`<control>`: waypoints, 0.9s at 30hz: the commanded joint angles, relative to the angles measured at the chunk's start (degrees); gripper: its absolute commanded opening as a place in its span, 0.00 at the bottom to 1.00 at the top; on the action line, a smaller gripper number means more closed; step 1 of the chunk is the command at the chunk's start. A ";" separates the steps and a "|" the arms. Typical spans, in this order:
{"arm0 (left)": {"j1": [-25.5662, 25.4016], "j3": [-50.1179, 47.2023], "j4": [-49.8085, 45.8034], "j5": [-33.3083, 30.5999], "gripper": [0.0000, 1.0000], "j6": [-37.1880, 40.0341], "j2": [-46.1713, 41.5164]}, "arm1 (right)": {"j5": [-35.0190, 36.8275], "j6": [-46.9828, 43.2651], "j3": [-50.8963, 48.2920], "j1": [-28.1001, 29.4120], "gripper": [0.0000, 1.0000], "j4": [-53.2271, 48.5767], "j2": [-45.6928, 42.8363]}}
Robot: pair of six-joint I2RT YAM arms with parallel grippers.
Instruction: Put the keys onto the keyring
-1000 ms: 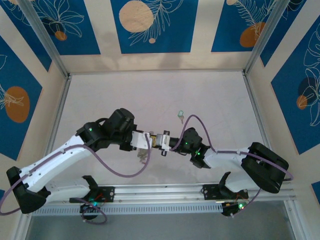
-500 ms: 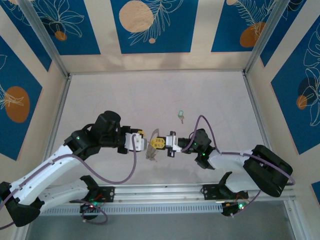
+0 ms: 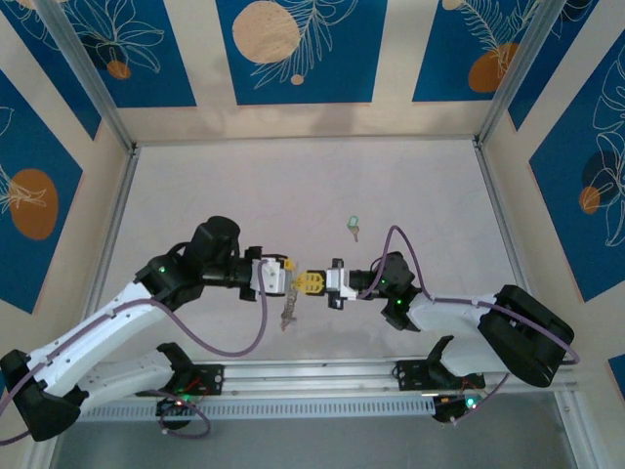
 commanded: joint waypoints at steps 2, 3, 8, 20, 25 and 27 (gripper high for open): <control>1.97 -0.04 5.07 1.05 0.39 -6.26 -0.68 | 6.00 -2.13 -0.41 -1.61 0.00 -1.30 -3.61; 2.40 -0.08 6.54 1.46 0.42 -7.76 -1.01 | 6.80 -2.19 -0.73 -2.12 0.00 -1.45 -4.27; 4.01 0.64 14.50 -3.03 0.57 -21.83 0.45 | 10.66 -3.14 -0.66 -6.36 0.00 -8.15 -10.13; 4.36 7.91 21.09 -22.05 0.97 -56.39 16.28 | 20.96 6.80 1.18 -30.73 0.00 -21.65 -24.05; 4.36 14.67 18.52 -17.65 0.92 -53.69 28.13 | 19.31 10.85 3.08 -40.90 0.00 -22.81 -23.61; 4.36 17.46 17.83 -16.24 0.87 -51.75 32.82 | 18.71 11.96 3.64 -43.70 0.00 -22.49 -22.95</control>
